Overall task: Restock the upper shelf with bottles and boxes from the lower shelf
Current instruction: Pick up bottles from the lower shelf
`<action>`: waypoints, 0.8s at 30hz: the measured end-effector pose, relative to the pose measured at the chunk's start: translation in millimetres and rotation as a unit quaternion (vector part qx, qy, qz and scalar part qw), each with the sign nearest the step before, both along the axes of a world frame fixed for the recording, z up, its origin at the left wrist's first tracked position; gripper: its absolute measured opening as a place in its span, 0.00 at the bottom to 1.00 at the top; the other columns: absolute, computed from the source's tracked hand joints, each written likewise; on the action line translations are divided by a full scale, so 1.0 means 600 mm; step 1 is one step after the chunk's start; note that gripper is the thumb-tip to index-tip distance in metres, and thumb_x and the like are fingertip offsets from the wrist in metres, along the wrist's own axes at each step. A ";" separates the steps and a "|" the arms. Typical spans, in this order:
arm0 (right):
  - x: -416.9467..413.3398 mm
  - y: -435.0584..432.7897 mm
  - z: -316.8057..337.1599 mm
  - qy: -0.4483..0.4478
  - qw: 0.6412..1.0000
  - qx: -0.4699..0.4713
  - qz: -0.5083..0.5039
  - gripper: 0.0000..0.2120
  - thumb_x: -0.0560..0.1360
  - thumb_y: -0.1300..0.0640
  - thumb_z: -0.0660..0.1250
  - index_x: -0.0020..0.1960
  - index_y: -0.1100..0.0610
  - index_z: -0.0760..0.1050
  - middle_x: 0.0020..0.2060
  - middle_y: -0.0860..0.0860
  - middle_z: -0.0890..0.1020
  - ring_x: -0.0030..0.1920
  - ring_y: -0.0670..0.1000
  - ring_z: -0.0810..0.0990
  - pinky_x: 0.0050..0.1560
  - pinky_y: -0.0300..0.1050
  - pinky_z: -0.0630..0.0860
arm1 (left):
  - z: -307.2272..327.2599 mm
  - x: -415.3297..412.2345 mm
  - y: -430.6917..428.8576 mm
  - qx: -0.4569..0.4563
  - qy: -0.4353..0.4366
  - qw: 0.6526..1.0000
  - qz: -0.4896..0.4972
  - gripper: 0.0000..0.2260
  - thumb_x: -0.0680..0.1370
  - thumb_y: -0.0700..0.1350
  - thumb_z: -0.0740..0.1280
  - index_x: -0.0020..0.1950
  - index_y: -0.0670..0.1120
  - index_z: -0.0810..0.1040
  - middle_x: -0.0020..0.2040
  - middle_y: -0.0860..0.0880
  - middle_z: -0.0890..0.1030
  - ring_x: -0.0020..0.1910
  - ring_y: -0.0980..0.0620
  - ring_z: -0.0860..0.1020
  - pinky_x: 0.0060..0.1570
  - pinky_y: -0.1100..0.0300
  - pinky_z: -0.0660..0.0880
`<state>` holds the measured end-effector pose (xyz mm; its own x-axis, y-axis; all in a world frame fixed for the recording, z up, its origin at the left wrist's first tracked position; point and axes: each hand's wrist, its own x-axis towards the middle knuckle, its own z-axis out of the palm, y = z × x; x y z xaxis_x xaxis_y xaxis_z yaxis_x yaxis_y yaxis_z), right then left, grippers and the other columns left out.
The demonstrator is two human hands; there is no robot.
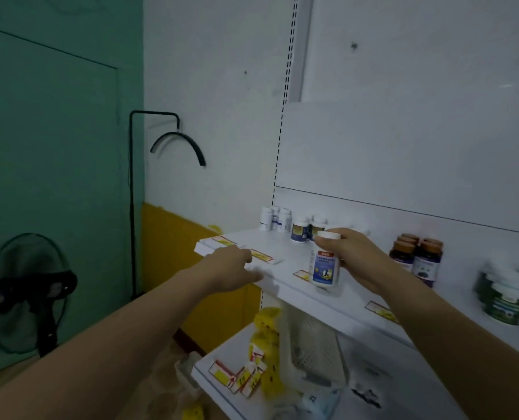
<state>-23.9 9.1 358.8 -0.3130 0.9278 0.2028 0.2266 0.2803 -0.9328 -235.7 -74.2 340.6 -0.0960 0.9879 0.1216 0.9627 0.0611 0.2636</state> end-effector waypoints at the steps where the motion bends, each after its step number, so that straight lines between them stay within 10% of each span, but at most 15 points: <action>1: -0.014 0.011 0.001 -0.005 1.000 -0.002 -0.008 0.10 0.76 0.56 0.67 0.55 0.59 0.76 0.49 0.55 0.81 0.47 0.51 0.79 0.60 0.53 0.74 | 0.000 -0.017 0.020 0.003 -0.003 1.000 -0.007 0.25 0.77 0.59 0.62 0.69 0.47 0.69 0.68 0.45 0.72 0.63 0.46 0.72 0.62 0.51 0.72; 5: -0.036 0.066 0.002 -0.033 0.998 0.010 -0.056 0.04 0.77 0.58 0.65 0.45 0.57 0.76 0.42 0.53 0.80 0.43 0.49 0.78 0.56 0.51 0.75 | -0.005 -0.051 0.110 0.003 -0.003 0.999 -0.050 0.24 0.77 0.59 0.61 0.68 0.47 0.70 0.66 0.44 0.72 0.62 0.46 0.72 0.61 0.51 0.72; 24: 0.010 0.255 -0.046 -0.053 0.937 -0.017 -0.346 0.22 0.71 0.60 0.73 0.62 0.60 0.71 0.57 0.56 0.78 0.52 0.53 0.78 0.50 0.44 0.75 | -0.027 -0.006 0.459 0.009 0.010 0.959 -0.284 0.26 0.77 0.60 0.61 0.70 0.47 0.68 0.68 0.47 0.72 0.64 0.49 0.72 0.63 0.55 0.70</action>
